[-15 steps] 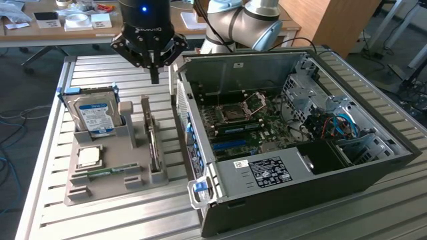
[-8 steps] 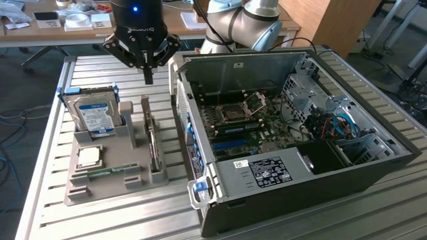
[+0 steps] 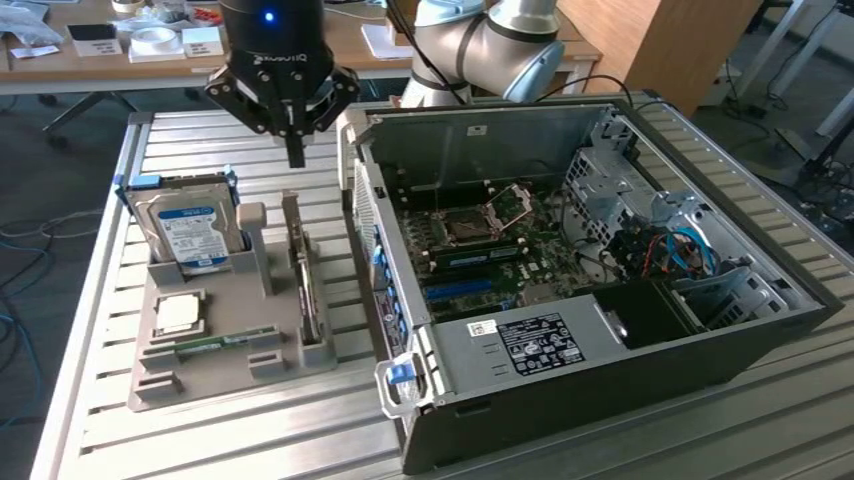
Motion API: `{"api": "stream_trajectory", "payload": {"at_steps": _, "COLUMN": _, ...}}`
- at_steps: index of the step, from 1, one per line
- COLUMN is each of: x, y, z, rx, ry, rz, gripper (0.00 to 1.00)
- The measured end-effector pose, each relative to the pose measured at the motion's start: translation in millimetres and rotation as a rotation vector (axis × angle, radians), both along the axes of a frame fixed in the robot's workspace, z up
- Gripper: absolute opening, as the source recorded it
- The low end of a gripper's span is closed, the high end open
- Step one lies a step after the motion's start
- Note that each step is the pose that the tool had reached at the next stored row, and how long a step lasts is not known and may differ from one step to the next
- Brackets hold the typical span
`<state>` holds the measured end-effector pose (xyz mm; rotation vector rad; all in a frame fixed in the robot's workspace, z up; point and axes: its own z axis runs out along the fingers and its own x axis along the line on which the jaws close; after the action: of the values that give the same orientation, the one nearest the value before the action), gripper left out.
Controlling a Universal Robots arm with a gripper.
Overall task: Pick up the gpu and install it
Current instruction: 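Reach for the gpu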
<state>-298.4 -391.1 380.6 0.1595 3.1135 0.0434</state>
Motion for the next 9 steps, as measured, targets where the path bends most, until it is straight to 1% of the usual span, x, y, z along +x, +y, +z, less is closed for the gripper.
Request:
{"api": "stream_trajectory", "payload": {"at_steps": 3, "x": -3.2, "y": 1.0, "z": 0.0, "rx": 0.0, "ry": 0.0, "rz": 0.0, "gripper": 0.11}}
{"api": "stream_trajectory", "payload": {"at_steps": 6, "x": -3.7, "y": 0.9, "z": 0.0, "rx": 0.0001, "ry": 0.0, "rz": 0.0, "gripper": 0.11}}
{"api": "stream_trajectory", "payload": {"at_steps": 7, "x": -3.8, "y": 0.1, "z": 0.0, "rx": 0.0, "ry": 0.0001, "rz": 0.0, "gripper": 0.11}}
{"api": "stream_trajectory", "payload": {"at_steps": 9, "x": -3.8, "y": -2.9, "z": 0.0, "rx": -0.0001, "ry": 0.0002, "rz": -0.001, "gripper": 0.11}}
